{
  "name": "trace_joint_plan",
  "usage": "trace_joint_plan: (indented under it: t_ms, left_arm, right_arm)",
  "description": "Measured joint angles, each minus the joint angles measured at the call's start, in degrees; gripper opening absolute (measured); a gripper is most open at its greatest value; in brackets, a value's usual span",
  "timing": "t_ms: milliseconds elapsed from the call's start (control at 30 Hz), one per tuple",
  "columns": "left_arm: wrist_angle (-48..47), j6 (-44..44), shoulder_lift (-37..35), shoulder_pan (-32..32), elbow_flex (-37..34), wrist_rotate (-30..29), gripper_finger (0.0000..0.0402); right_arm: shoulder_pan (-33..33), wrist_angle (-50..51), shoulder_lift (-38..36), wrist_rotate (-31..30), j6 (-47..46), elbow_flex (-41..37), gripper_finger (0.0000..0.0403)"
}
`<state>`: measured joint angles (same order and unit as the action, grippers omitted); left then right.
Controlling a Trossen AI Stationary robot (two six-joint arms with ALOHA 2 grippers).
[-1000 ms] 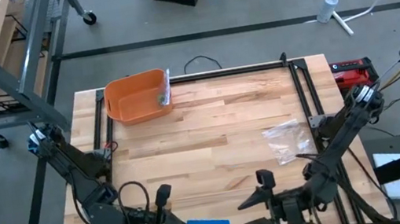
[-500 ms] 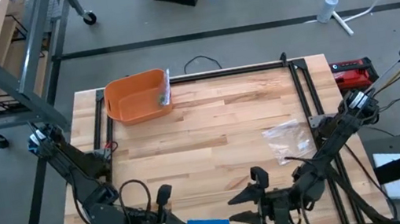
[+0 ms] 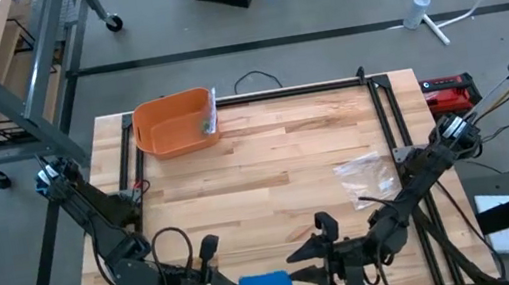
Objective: Roll bandage
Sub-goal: Roll the blue bandage
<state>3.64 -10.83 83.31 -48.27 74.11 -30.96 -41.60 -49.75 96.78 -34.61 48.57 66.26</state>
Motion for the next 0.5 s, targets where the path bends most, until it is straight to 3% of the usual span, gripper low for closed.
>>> trace_joint_plan:
  t_ms: [200,500]
  left_arm:
    - [-0.1,0.9,0.0,0.0,0.0,0.0,0.0]
    - [0.0,2.8,0.0,0.3,0.0,-0.2,0.0]
  right_arm:
    - [-2.7,0.0,-1.0,-7.0,1.6,0.0,0.0175]
    - [-1.9,0.2,-1.0,-0.2,0.8,0.0,0.0168]
